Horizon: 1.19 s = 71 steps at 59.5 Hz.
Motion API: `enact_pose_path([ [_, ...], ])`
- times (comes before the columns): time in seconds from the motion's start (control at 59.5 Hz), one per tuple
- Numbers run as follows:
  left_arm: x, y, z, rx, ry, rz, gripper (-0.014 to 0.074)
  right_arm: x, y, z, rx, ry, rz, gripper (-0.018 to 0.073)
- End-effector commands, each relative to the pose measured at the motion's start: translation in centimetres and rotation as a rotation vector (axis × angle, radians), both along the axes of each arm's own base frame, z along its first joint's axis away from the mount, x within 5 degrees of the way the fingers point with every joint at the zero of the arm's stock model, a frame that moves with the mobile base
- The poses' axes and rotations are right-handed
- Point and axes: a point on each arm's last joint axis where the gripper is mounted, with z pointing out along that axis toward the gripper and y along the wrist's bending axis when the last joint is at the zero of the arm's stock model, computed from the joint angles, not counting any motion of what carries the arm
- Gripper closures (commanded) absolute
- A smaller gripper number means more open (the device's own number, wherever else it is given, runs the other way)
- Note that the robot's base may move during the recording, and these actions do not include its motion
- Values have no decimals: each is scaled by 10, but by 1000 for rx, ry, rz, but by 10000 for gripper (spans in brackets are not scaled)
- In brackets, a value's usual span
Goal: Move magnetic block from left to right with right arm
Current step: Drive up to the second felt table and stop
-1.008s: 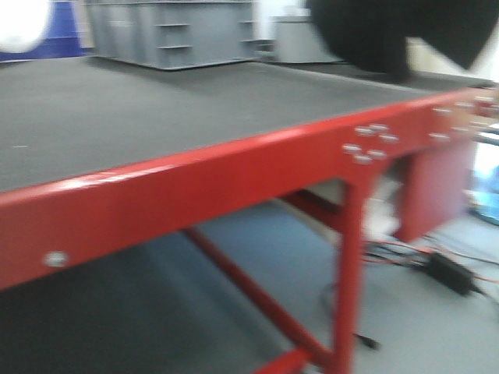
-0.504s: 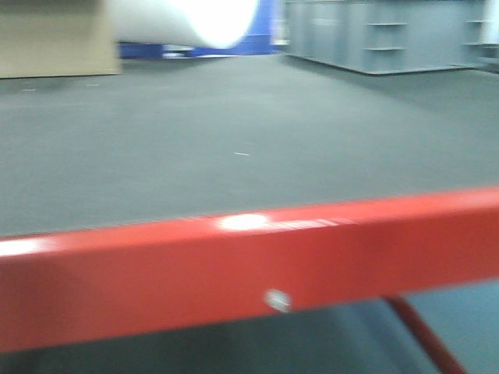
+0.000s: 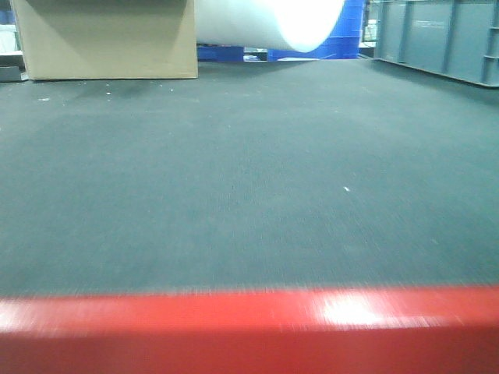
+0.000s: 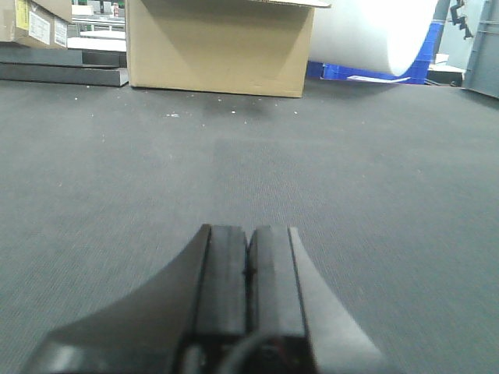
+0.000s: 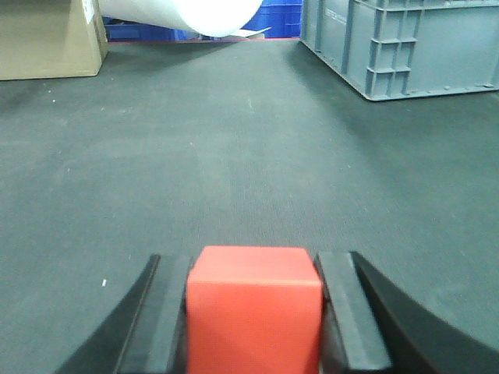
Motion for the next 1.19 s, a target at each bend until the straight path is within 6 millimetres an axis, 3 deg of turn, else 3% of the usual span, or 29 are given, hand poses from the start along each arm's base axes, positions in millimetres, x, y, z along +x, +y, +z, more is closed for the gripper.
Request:
enact_pose_path([
  [0.0,-1,0,5,-10,-89,-2,713,2,1,15,-17,-99,6,344],
  [1.176,-1,0,5,-10,-89,-2,713,2,2,16,12,-102,21,344],
])
